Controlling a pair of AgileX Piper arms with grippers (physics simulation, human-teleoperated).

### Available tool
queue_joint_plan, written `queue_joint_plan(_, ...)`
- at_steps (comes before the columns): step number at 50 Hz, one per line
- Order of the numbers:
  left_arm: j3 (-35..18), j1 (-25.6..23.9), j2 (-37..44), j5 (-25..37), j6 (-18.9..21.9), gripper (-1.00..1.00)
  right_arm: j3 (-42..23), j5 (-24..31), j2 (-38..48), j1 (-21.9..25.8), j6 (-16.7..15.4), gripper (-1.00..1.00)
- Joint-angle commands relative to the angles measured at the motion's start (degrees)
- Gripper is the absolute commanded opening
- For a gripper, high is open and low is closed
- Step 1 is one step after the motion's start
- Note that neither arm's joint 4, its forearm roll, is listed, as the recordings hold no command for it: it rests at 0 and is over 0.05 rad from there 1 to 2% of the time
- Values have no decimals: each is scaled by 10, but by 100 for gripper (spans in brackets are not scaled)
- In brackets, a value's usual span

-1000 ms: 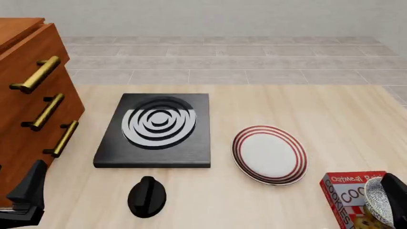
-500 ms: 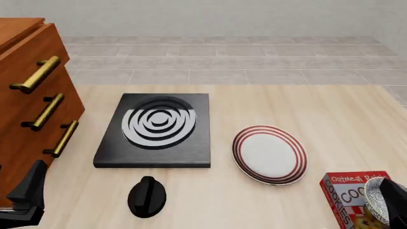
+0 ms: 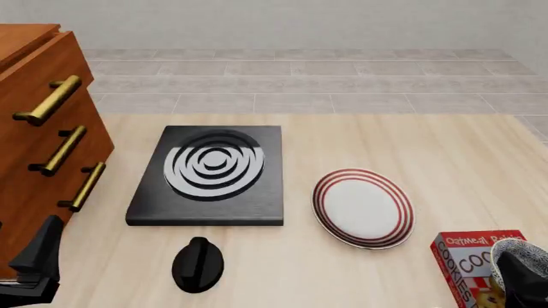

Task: Pick the akita bowl on the cookies box and place it on the plate.

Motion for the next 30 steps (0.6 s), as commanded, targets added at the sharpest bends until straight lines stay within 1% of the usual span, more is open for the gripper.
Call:
queue_joint_plan(1,0,0,0,0,0,100,31,-10,0,-2,-4,100)
queue_joint_plan(8,0,0,0,0,0,100,38,-13,0,-3,-7,100)
queue_joint_plan(16,0,0,0,0,0,100,43,-25,0,-19,-25,100)
queue_joint_plan(18,0,0,0,0,0,100,44,-26,0,-21,-24,100)
queue_joint_plan(21,0,0,0,0,0,100,52,-35,0,-24,-29,100)
queue_joint_plan(25,0,0,0,0,0,100,71,-50,0,-26,-27,100)
queue_joint_plan(30,0,0,0,0,0,100,89,-56,0,-23,-29,100)
